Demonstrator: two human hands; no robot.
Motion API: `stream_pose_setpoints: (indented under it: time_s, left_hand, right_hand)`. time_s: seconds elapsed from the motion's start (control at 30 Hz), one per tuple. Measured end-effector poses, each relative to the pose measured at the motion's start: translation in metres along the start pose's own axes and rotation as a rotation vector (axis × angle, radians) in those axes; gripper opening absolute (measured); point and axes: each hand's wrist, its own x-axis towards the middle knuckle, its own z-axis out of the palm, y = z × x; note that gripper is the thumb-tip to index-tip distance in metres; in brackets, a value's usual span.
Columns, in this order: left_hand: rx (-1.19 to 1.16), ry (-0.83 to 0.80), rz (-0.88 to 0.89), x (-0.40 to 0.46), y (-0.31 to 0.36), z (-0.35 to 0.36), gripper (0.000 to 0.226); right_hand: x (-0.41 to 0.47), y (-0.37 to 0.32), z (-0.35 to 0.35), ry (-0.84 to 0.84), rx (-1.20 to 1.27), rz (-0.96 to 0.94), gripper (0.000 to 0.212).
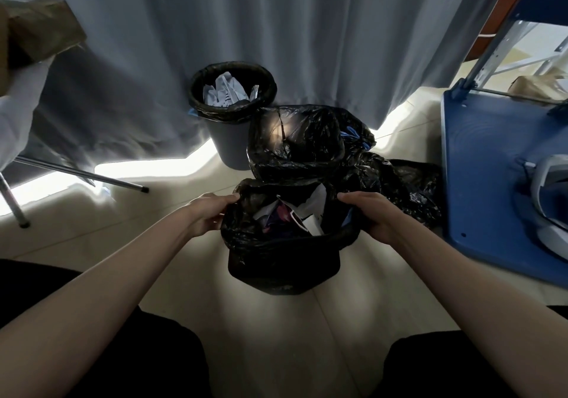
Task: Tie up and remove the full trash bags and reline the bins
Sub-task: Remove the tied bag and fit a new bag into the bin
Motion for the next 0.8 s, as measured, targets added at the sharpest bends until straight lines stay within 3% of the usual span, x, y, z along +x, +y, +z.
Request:
stream_pose_setpoints:
  time_s: [0.07, 0.13, 0.3, 0.37, 0.47, 0.63, 0.73, 0.8]
  left_hand:
    - [-0.024, 0.037, 0.031, 0.0, 0.001, 0.004, 0.014]
    - [-0.036, 0.073, 0.079, 0.001, 0.003, 0.005, 0.007]
    - [-0.029, 0.069, 0.142, 0.002, 0.013, -0.003, 0.039]
    - [-0.034, 0.036, 0.158, 0.001, 0.016, -0.006, 0.035]
    - [-0.069, -0.022, 0.167, -0.001, 0.017, -0.009, 0.009]
    - [-0.097, 0.007, 0.178, -0.005, 0.022, -0.01, 0.04]
    - [-0.139, 0.044, 0.196, -0.007, 0.025, -0.011, 0.038]
    - [-0.169, 0.089, 0.225, -0.007, 0.027, -0.011, 0.023]
  right_hand:
    - [-0.001, 0.001, 0.001, -0.018, 0.002, 0.011, 0.005]
    - [-0.002, 0.001, 0.001, -0.018, -0.023, 0.055, 0.011]
    - [0.0, 0.002, 0.003, 0.058, -0.126, 0.125, 0.03]
    - [0.0, 0.001, 0.003, 0.094, -0.108, 0.083, 0.022]
    - [0.001, 0.001, 0.0, 0.112, -0.046, -0.038, 0.012]
    - [-0.002, 0.0, 0.001, 0.129, -0.004, -0.135, 0.023]
    - [-0.002, -0.002, 0.003, 0.194, -0.025, -0.228, 0.016]
    - [-0.004, -0.004, 0.003, 0.225, -0.02, -0.269, 0.011]
